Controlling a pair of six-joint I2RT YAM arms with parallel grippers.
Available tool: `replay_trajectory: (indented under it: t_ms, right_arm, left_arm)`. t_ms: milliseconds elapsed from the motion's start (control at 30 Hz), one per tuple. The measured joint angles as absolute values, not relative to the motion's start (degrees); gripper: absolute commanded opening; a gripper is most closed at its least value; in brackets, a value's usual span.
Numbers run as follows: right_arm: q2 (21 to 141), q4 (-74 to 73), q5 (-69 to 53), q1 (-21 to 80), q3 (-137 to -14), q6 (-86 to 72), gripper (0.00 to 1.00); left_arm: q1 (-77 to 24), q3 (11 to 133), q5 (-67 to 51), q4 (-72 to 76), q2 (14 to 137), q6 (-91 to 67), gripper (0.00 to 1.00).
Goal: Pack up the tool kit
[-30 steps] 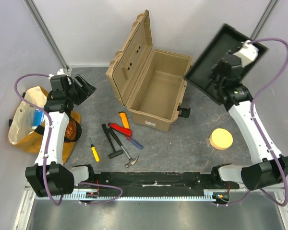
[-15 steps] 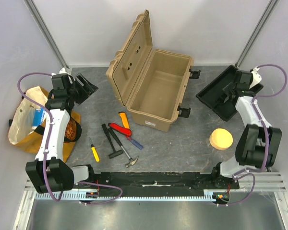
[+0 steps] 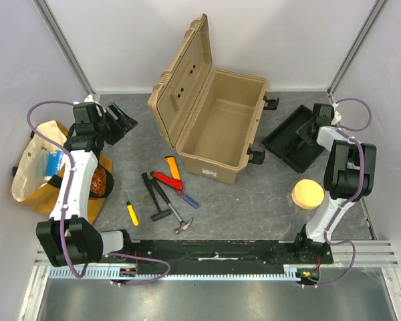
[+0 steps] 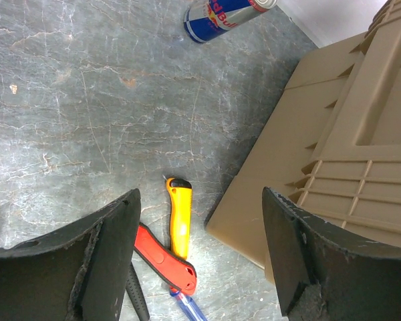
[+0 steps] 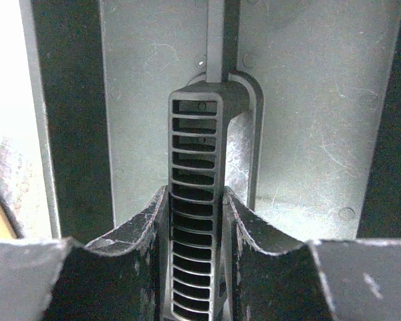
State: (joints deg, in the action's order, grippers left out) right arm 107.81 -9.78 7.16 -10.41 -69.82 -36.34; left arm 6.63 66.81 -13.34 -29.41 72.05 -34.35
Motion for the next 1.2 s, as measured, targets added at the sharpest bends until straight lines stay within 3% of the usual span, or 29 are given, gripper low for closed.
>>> replay_trajectory:
  t_ms: [33, 167, 400, 533, 667, 800, 1067, 1200]
  right_arm:
    - [108.27, -9.76, 7.18, -10.41, -69.82, -36.53, 0.34]
    - [108.6, -10.52, 7.38, -10.5, -70.65, -37.91, 0.56]
    - [105.71, -15.46, 9.56, -10.5, -71.83, -39.29, 0.82]
    - [98.76, -18.63, 10.52, -10.35, -73.03, -37.63, 0.83]
    - [89.89, -19.16, 9.13, -10.07, -74.76, -35.33, 0.77]
    - [80.2, -17.54, 1.45, -7.4, -75.05, -32.18, 0.76]
    - [69.84, -15.44, -10.09, 16.51, -76.16, -22.09, 0.68]
    - [67.0, -15.07, -10.2, 30.98, -75.29, -18.15, 0.68]
  left_arm:
    - [6.63, 66.81, -13.61, -29.34, 72.1, -34.35, 0.79]
    - [6.63, 66.81, -13.72, -28.99, 72.23, -34.35, 0.8]
    - [6.63, 66.81, -13.65, -28.97, 72.25, -34.35, 0.8]
    - [6.63, 66.43, -12.95, -29.39, 72.25, -34.35, 0.8]
    - [6.63, 63.75, -12.05, -30.46, 72.25, -34.33, 0.77]
    - [6.63, 59.07, -12.1, -31.9, 72.25, -34.28, 0.74]
    - [6.63, 54.96, -12.34, -32.88, 72.27, -34.24, 0.69]
    - [6.2, 52.42, -12.05, -32.67, 72.14, -34.11, 0.68]
